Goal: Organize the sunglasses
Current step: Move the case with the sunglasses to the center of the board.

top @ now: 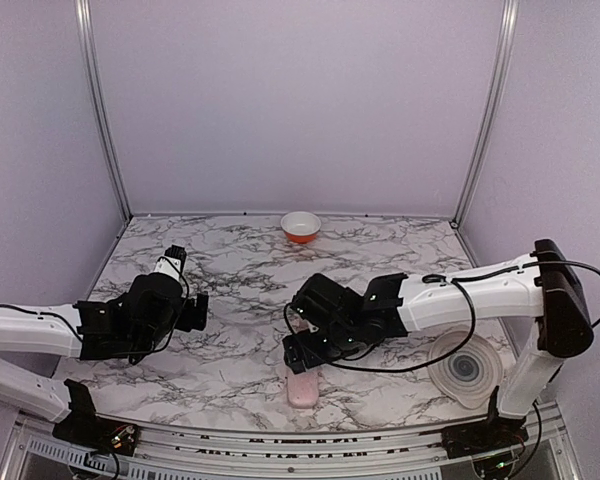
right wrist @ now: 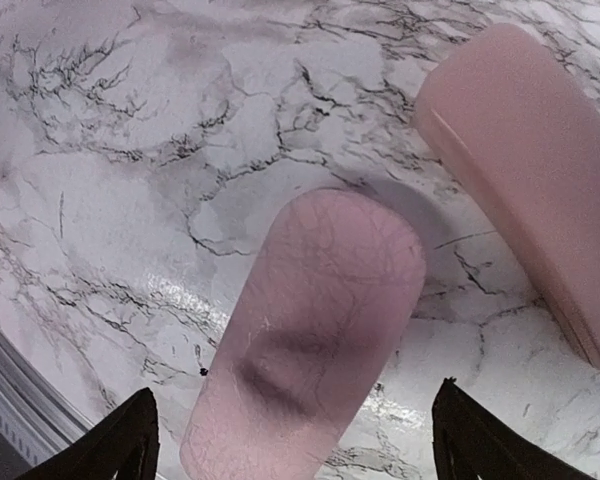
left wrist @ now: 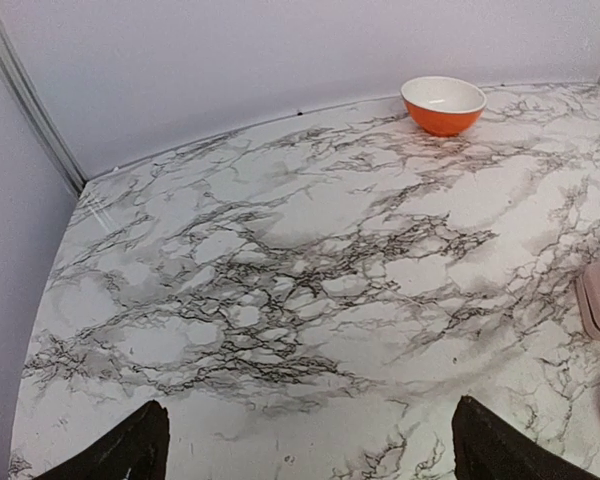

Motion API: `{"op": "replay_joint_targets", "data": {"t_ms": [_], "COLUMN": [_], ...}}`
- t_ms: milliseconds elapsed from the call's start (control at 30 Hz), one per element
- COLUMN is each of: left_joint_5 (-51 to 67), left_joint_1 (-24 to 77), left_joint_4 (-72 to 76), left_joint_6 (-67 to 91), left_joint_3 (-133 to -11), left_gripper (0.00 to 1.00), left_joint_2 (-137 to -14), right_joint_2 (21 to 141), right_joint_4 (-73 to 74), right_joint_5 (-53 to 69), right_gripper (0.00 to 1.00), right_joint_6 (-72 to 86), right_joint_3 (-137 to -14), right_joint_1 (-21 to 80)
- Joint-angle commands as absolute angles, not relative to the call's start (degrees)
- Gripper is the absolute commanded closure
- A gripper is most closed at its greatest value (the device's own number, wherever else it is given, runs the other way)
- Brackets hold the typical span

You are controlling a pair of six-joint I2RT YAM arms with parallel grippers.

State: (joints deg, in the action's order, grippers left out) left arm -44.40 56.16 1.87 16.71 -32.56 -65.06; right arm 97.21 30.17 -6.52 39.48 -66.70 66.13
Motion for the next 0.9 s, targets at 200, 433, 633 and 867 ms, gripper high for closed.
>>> {"op": "replay_joint_targets", "data": {"t_ms": [200,433,633,867], "left_joint_5": [-48.09,-47.58,-47.23,-47.09], "left_joint_1": [53.69,53.70,53.68,53.70], "left_joint_4": [9.69,10.94,11.12,11.14], "left_joint_6": [17.67,17.40,17.10,16.96], "left_joint_3": [-30.70,-29.30,-29.40,-29.53], "left_gripper": [0.01,0.01,0.01,0.01], "left_joint_2": [-64.70,-63.40,-63.76,-64.15], "right_joint_2": [108.17,113.78,117.74,118.53], "right_joint_4": [40.76,43.38,44.71,46.13], "right_joint_5": [-12.20,-12.85,-12.83,-15.30], "right_gripper": [0.00,0.01,0.11,0.28], "right_joint_6": [45.63,47.00,46.98,47.22], "right_joint_3": [-77.57,-80.62,-83.42,-83.77], "right_joint_1": [70.58,71.92,72.64,72.93]}}
